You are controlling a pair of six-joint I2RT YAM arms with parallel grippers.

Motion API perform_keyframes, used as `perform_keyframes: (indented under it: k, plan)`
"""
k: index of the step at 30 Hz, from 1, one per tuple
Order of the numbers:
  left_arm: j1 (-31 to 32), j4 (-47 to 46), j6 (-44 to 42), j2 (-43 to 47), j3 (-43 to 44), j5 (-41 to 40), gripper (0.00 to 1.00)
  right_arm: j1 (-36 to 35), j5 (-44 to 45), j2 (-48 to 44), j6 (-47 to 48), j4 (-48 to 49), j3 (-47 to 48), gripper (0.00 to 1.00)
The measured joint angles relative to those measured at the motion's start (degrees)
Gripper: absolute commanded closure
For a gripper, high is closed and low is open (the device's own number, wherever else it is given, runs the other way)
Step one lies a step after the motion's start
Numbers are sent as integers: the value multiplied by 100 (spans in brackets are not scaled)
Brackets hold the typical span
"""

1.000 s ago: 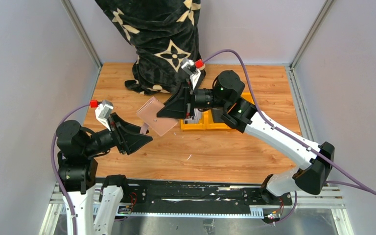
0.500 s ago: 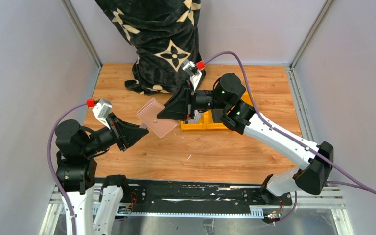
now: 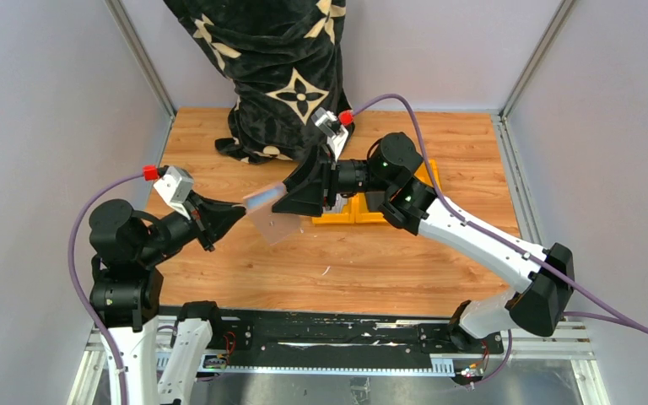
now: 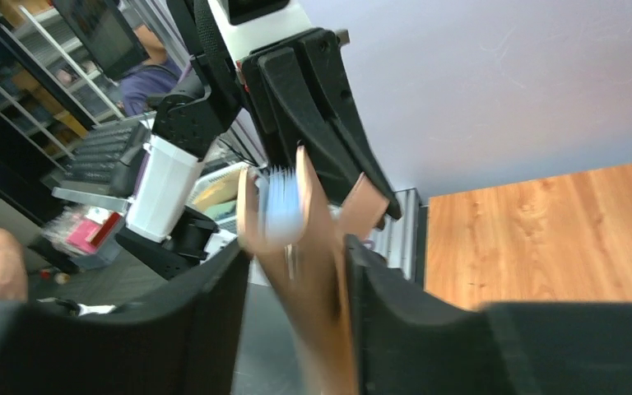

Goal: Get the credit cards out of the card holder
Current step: Open the card holder.

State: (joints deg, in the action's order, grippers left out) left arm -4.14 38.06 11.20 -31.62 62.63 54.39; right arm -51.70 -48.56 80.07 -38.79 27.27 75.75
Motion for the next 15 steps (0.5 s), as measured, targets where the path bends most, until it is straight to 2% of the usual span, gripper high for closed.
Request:
perform_keyframes:
  k: [6,10,15]
  plan:
    - [0,142,-1340,-61,339,-468,100,0,-37,-166,7,190,-205,24]
    - [-2,216,-2087,-85,463,-728,100,0,68,-396,295,28,-247,22]
    - [-2,214,-2588,-94,564,-905,100,-72,496,-706,837,-247,-317,22]
